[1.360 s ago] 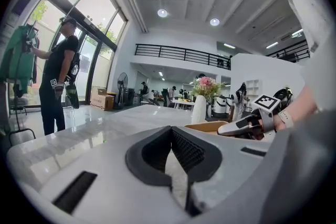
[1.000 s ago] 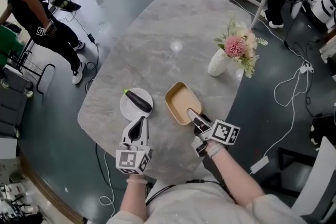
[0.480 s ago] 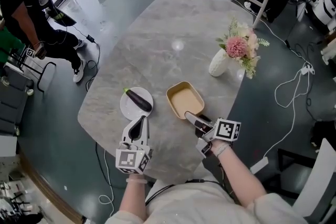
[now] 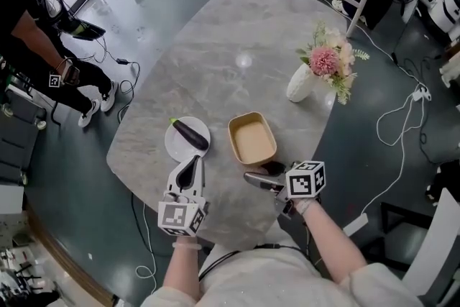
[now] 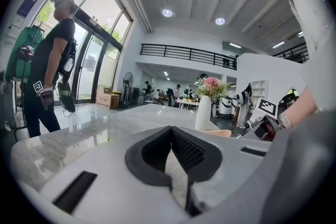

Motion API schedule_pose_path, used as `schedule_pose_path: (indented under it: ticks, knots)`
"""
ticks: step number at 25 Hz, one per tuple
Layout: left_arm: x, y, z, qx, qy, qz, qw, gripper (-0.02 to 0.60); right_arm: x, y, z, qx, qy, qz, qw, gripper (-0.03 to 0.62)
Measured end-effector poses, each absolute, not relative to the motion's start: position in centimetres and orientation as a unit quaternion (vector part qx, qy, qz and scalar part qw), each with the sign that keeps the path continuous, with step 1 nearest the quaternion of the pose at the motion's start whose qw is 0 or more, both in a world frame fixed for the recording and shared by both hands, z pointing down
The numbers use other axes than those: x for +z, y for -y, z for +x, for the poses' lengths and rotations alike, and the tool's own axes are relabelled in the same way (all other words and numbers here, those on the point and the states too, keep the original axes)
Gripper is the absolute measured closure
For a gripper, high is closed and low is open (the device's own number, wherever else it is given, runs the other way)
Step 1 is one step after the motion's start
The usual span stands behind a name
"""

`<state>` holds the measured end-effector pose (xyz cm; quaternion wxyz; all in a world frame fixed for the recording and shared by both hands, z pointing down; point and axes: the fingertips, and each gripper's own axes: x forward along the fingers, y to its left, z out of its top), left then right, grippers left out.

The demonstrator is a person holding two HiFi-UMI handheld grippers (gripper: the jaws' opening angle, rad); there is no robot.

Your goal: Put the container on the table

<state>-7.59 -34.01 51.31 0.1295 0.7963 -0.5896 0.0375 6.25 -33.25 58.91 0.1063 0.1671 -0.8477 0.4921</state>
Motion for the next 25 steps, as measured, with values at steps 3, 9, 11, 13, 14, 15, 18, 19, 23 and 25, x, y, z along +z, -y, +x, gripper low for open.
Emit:
schedule_pose_path:
  ticks: [3,9,11,13,14,15,18,19,23,25]
  knots:
    - [51.3,33.9,-7.4,0.040,0.588,0.797,0.130,0.578,60.1,32.6,6.6,0.472,0.850,0.176,0.154,0.258]
    - [51.3,33.8,-7.7,0.041,0.589,0.796,0.130,0.578,61.4,32.3,7.2,0.482,0.836,0.195,0.176,0.410]
    - [51.4,33.7,-7.8,0.041,0.590,0.796,0.131,0.578,61.8,32.1,7.3,0.487,0.832,0.197,0.182,0.433]
    - [51.5,33.6,-7.9,0.041,0.591,0.795,0.132,0.578,62.4,31.8,7.4,0.492,0.826,0.199,0.192,0.455]
    - [51.6,33.6,-8.0,0.041,0.591,0.795,0.133,0.578,62.8,31.7,7.4,0.494,0.822,0.200,0.198,0.463]
    - [51.6,33.5,-8.1,0.041,0.591,0.794,0.133,0.578,63.1,31.5,7.4,0.497,0.820,0.200,0.204,0.468]
    - [51.5,33.3,-8.4,0.042,0.593,0.793,0.133,0.578,63.6,30.9,7.3,0.501,0.814,0.199,0.217,0.479]
    - [51.5,33.3,-8.5,0.042,0.593,0.793,0.133,0.578,63.8,30.8,7.3,0.502,0.813,0.198,0.220,0.482]
    - [51.6,33.4,-8.6,0.041,0.595,0.792,0.133,0.578,64.1,30.4,7.2,0.507,0.808,0.193,0.230,0.490]
    - [51.7,33.3,-8.6,0.040,0.594,0.792,0.134,0.578,64.5,30.3,7.4,0.504,0.807,0.196,0.238,0.491]
